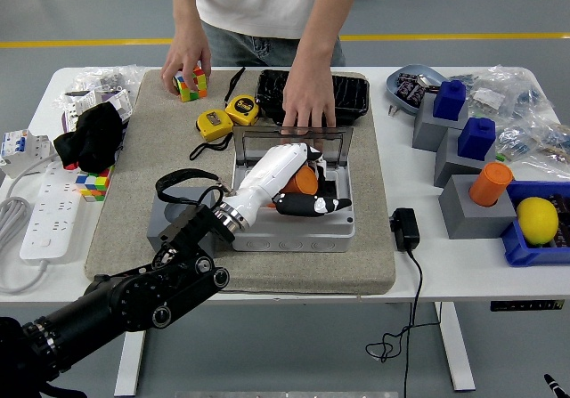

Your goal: Fetch the battery,place it into the box,close the lid of the box

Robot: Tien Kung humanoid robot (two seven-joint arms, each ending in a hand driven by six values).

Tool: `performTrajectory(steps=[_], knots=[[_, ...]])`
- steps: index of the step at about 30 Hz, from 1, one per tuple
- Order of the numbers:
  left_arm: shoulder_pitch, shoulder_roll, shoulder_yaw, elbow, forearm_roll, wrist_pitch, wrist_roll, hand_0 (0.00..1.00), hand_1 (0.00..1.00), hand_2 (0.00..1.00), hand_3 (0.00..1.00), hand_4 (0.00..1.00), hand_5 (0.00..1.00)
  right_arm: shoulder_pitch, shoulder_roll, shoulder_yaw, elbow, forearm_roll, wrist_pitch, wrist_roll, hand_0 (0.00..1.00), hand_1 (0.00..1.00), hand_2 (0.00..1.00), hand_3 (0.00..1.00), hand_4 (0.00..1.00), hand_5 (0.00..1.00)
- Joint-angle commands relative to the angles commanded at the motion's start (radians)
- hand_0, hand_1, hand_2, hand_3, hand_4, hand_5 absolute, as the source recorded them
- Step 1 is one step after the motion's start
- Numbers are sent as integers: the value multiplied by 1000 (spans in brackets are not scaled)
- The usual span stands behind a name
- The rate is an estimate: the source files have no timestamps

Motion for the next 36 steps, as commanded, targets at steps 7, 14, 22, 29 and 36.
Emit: performTrajectory(steps=[7,14,22,29,36], knots=[[-8,0,-7,26,52,5,-5,45,2,13,25,998,582,-3,0,0,0,1,1,0,762,738,734,760,998,998],[-5,0,-9,19,91,-3,-9,80,2,42,44,998,603,-2,0,4,0,0,2,0,762,737,734,760,998,998],[1,0,-29,3,103,-54,-25,264,173,184,197,998,748,-4,2,8,1,-3,4,-3,762,736,732,760,998,998],[10,0,-56,-56,149,-102,4,681,626,547,524,998,791,-5,3,9,0,-1,4,-4,762,734,733,761,998,998],[25,0,-95,-181,244,-71,28,998,849,655,617,998,805,-6,3,13,0,-1,6,-4,762,727,730,760,998,998]])
